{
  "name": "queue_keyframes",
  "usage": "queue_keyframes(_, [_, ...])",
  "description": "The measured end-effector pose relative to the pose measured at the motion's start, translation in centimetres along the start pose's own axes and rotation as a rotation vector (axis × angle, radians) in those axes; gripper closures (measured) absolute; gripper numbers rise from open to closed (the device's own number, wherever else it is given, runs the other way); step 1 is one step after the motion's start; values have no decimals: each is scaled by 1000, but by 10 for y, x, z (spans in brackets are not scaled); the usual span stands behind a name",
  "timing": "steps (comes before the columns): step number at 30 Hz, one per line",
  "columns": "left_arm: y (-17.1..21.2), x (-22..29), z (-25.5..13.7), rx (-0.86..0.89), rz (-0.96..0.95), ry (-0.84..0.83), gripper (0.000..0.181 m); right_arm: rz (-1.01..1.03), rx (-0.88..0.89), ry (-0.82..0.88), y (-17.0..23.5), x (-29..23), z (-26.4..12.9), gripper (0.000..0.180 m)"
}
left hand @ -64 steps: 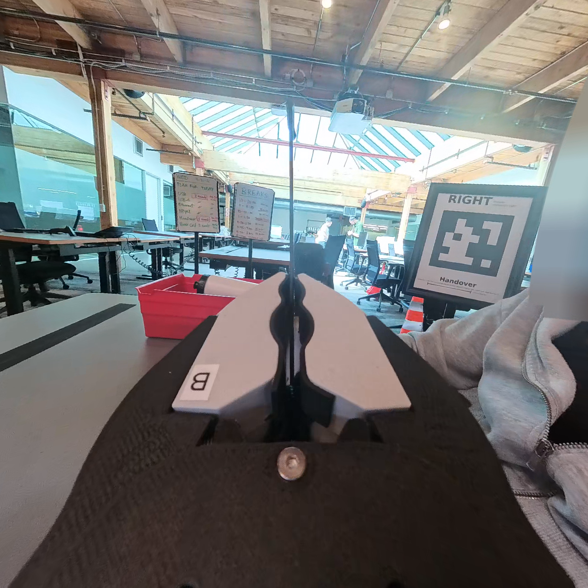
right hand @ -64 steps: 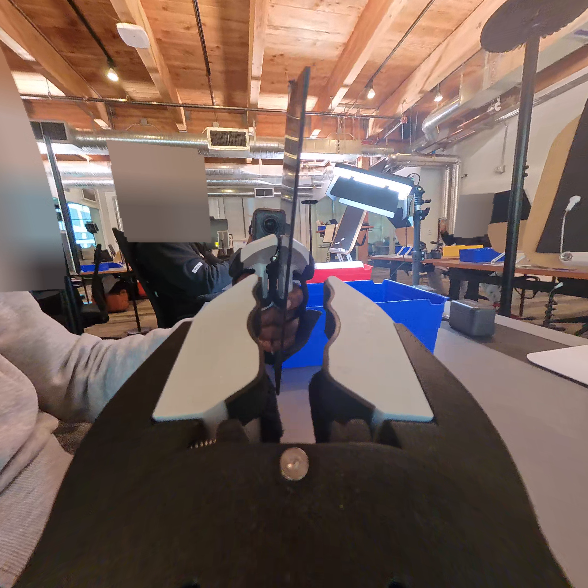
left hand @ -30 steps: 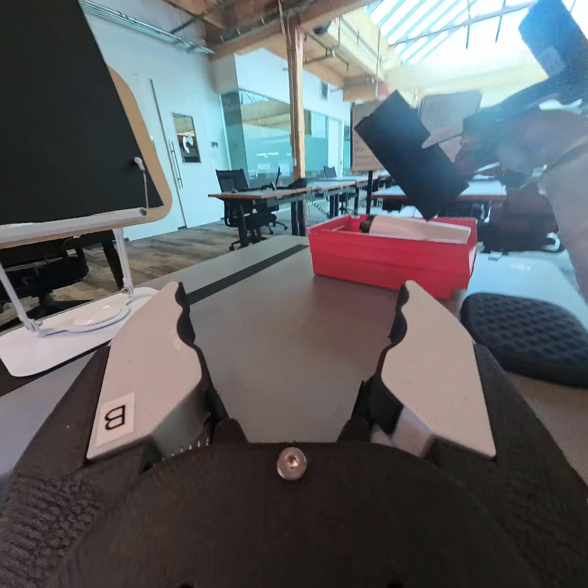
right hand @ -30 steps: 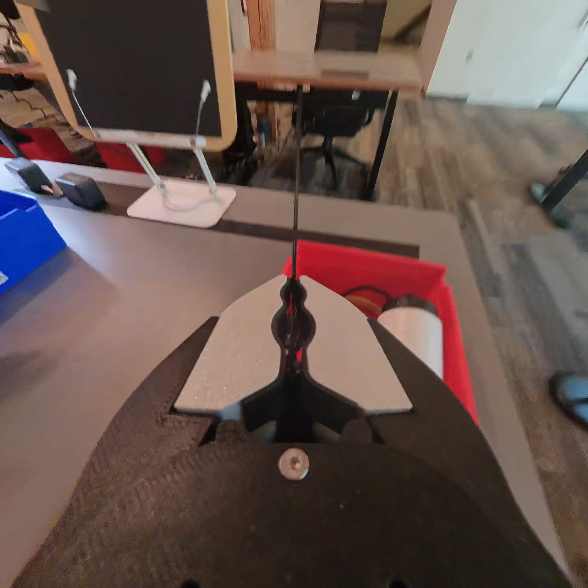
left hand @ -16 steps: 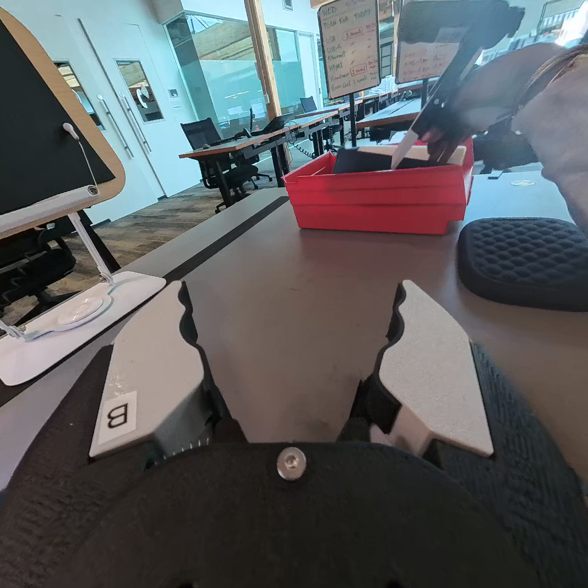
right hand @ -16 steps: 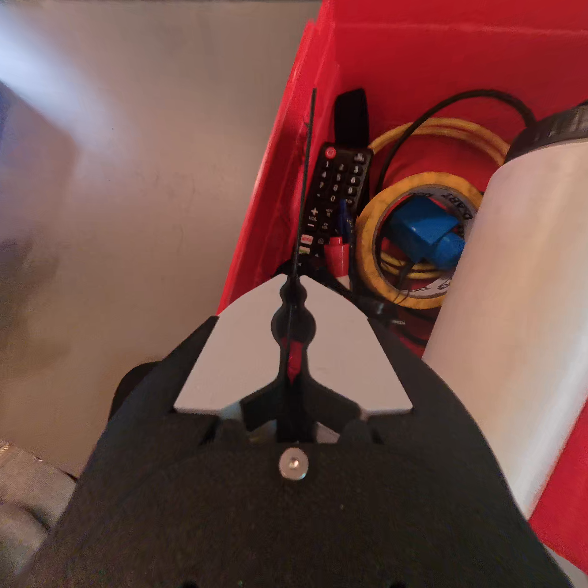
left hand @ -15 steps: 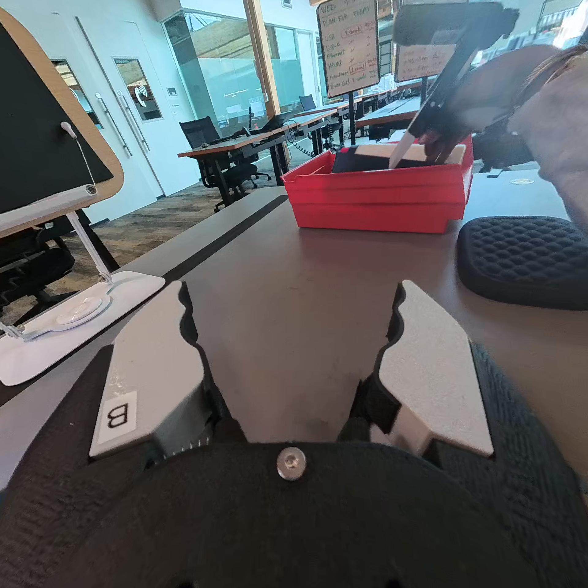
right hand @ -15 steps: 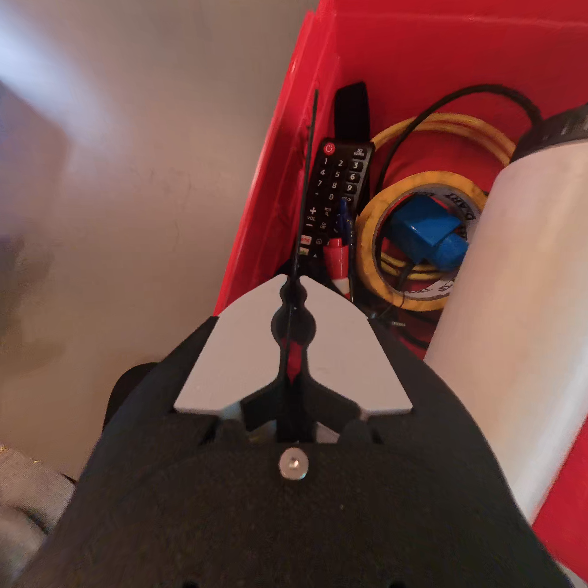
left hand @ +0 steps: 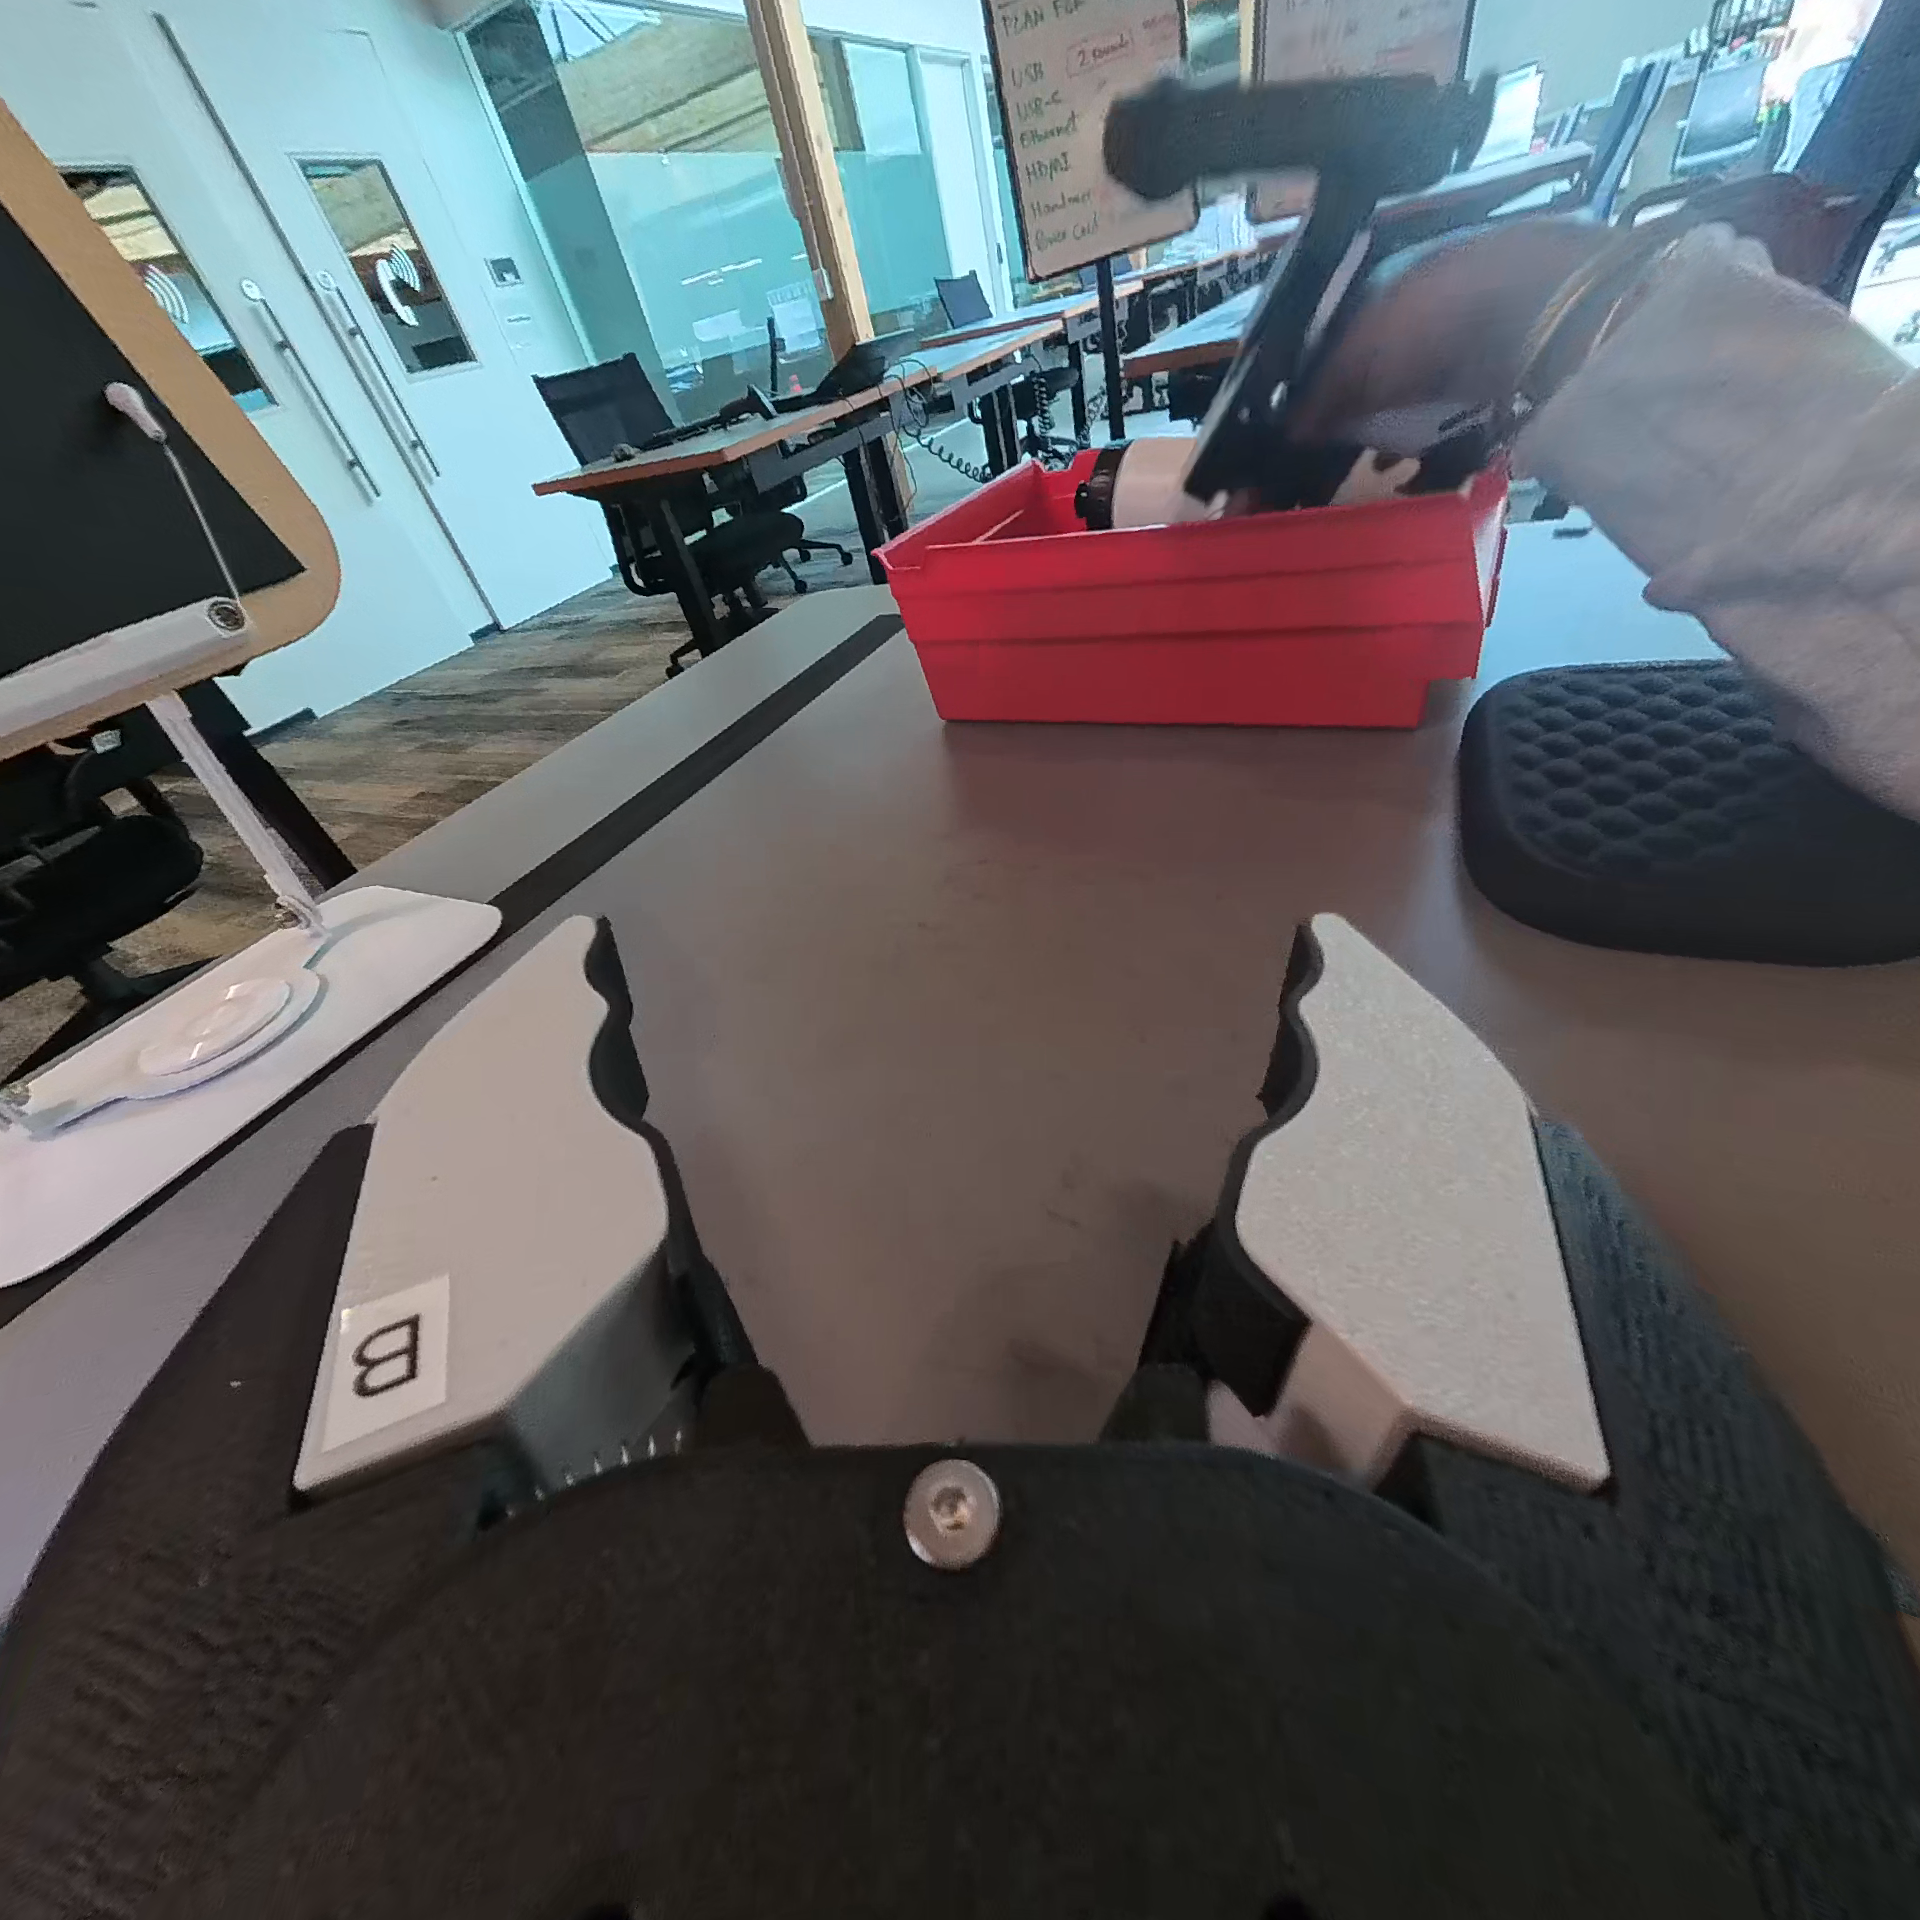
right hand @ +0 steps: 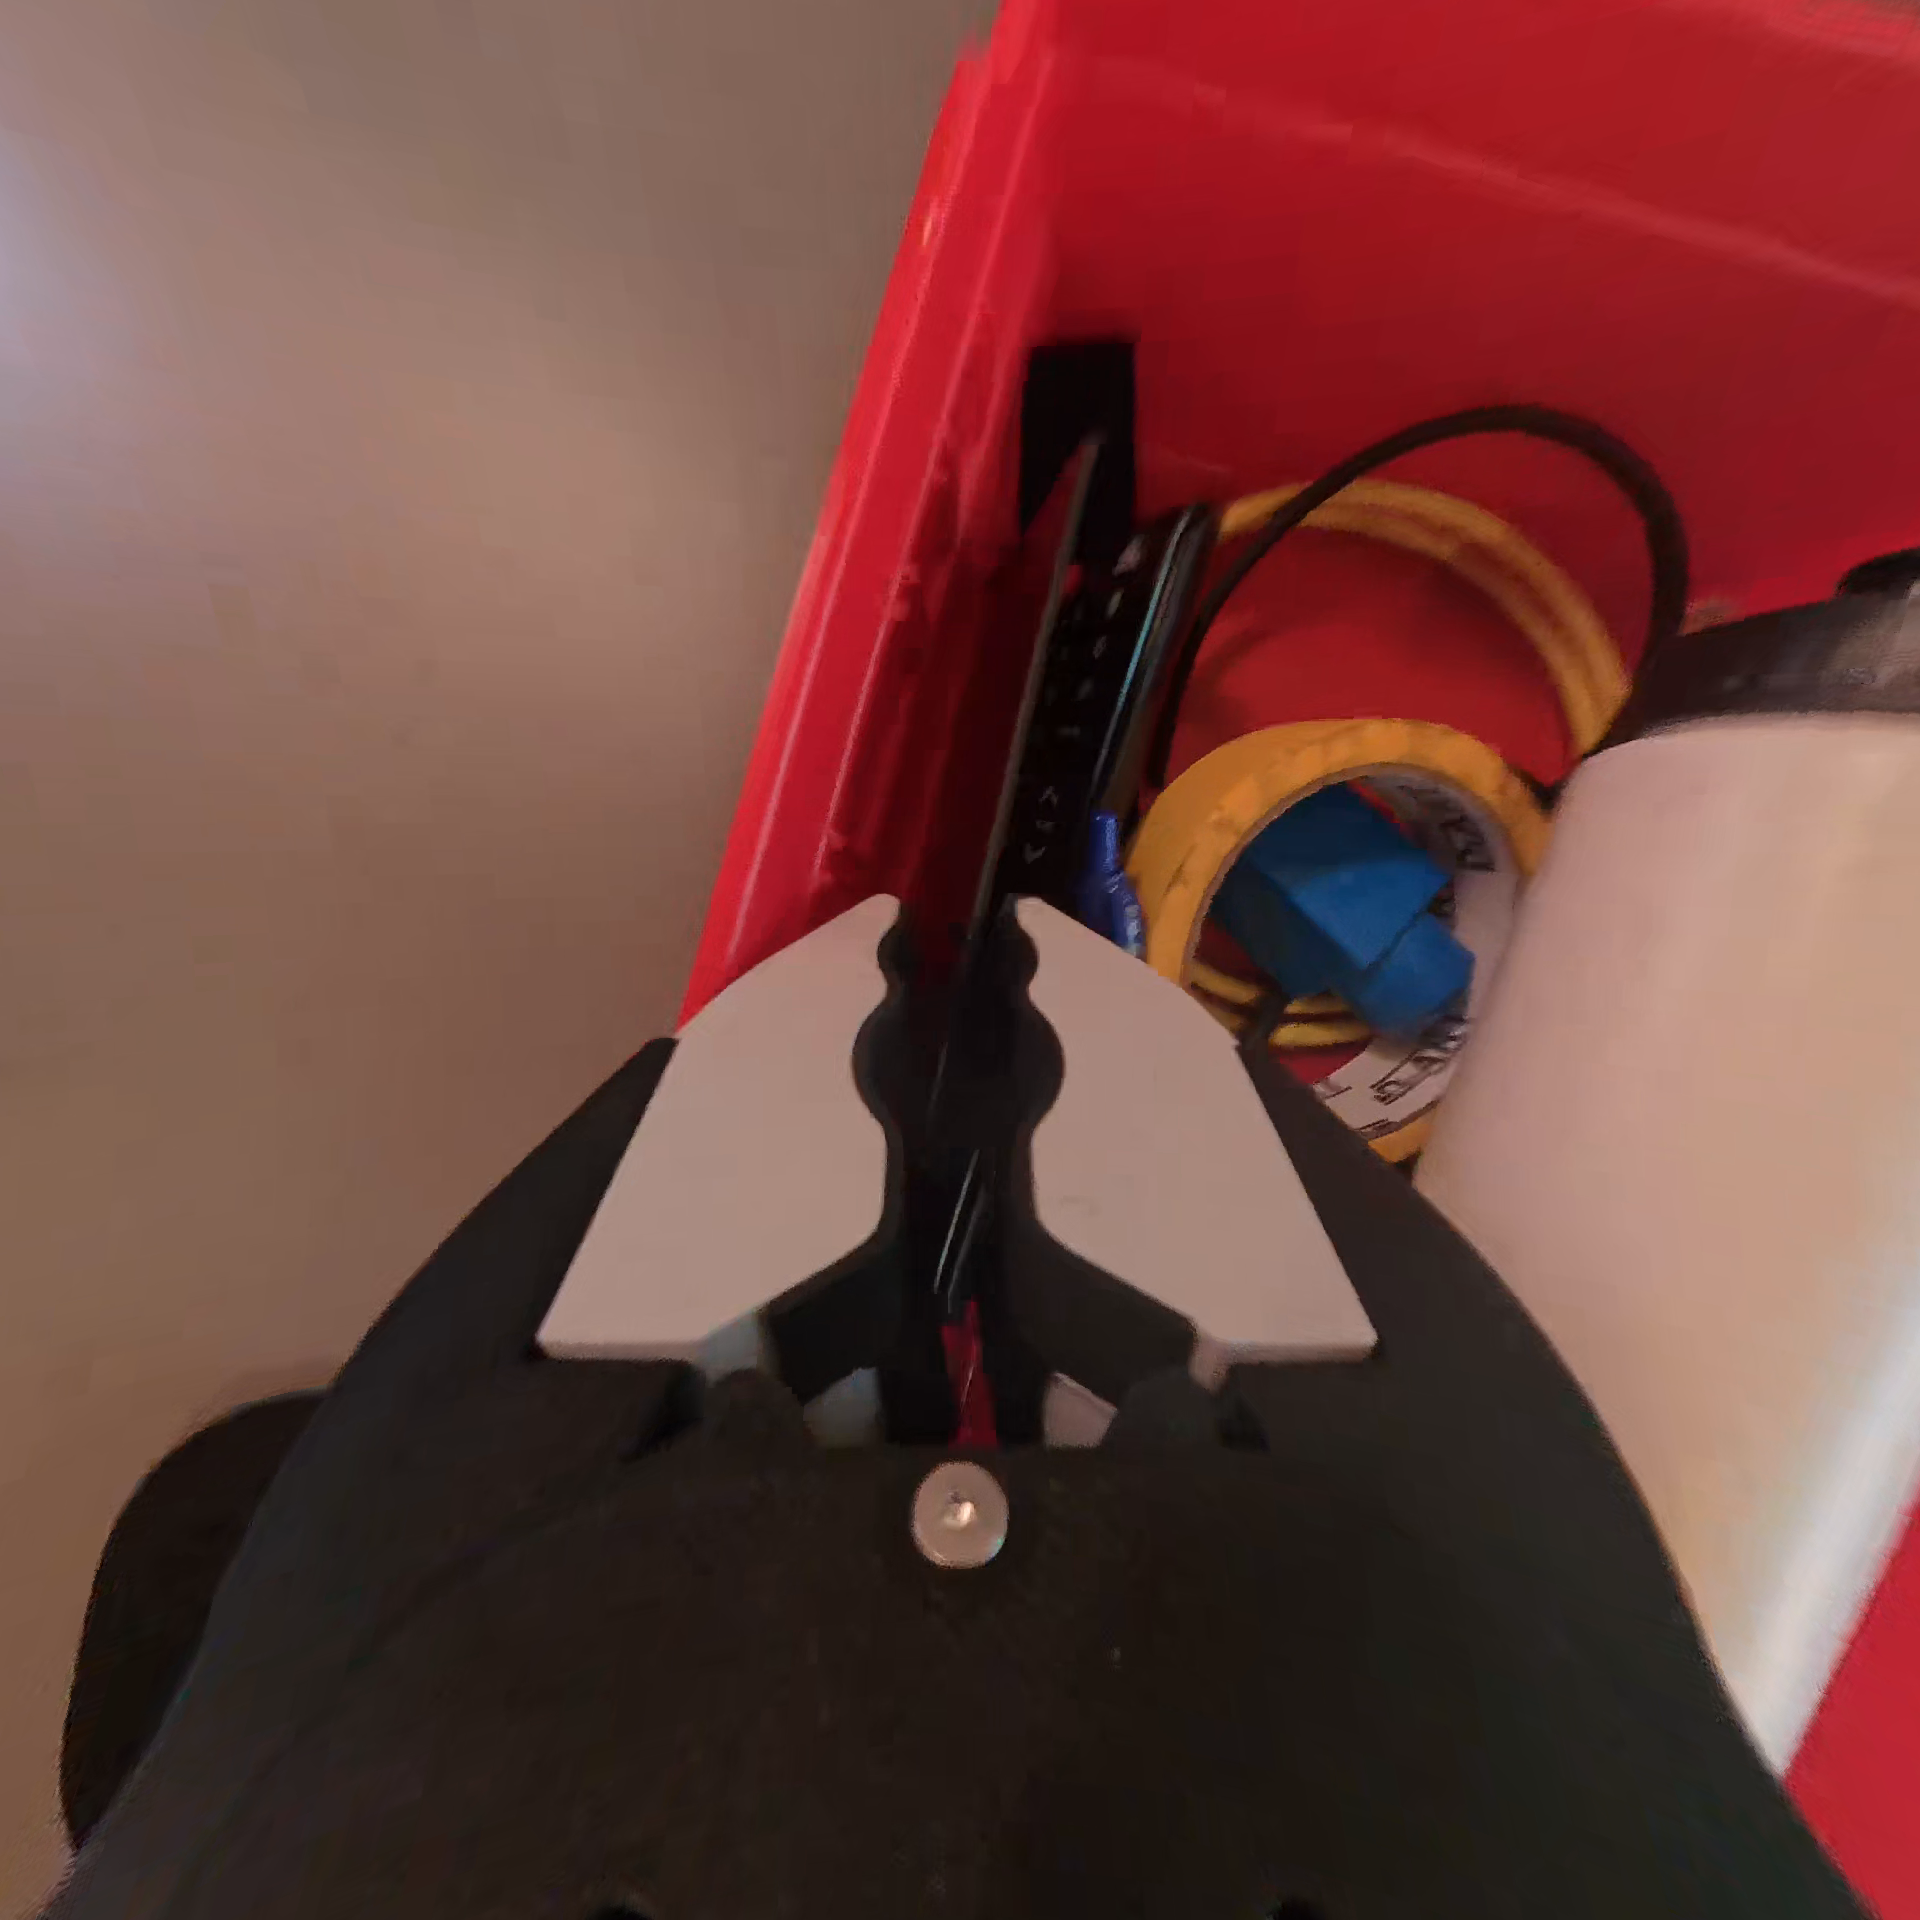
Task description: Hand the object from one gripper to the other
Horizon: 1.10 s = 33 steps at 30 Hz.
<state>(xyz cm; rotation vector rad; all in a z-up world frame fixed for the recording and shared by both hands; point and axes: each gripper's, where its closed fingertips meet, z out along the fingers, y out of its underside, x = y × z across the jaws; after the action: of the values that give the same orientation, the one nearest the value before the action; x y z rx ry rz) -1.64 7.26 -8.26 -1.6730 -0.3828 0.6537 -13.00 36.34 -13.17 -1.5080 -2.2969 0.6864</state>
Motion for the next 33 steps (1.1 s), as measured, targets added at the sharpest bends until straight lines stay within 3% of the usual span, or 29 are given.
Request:
queue_keyframes(5, [2, 4, 1, -15, 23, 8, 63, 51, 438, 229, -60, 24, -69, 111])
queue_keyframes(9, [2, 3, 1, -12, 24, 7, 63, -91, 1069, 377, -115, -3, -176, 82])
queue_keyframes(12, [0, 3, 0, -3, 23, 4, 63, -249, 1704, 304, -122, -74, -261, 69])
queue_keyframes(13, [-1, 3, -1, 0, 25, 2, 63, -267, 1865, 222, -113, -98, -274, 66])
queue_keyframes(15, [-3, 3, -1, 9, 27, -2, 63, -246, 2003, 50, -98, -132, -264, 70])
queue_keyframes(18, [-5, 4, -1, 15, 30, 2, 64, -215, 1918, -86, -94, -164, -189, 75])
queue_keyframes(22, [-9, 9, -1, 25, 78, 8, 68, -264, 1511, -330, -107, -220, -84, 60])
queue_keyframes(25, [-18, 10, -4, 71, 102, 6, 72, -461, 1277, -363, -96, -254, -35, 55])
queue_keyframes(28, [-32, 5, -11, 139, 113, -31, 81, -578, 1111, -340, -85, -266, -7, 43])
queue_keyframes(33, [-80, -14, -48, 328, 145, -138, 98, -609, 1089, -300, -83, -261, -3, 45])
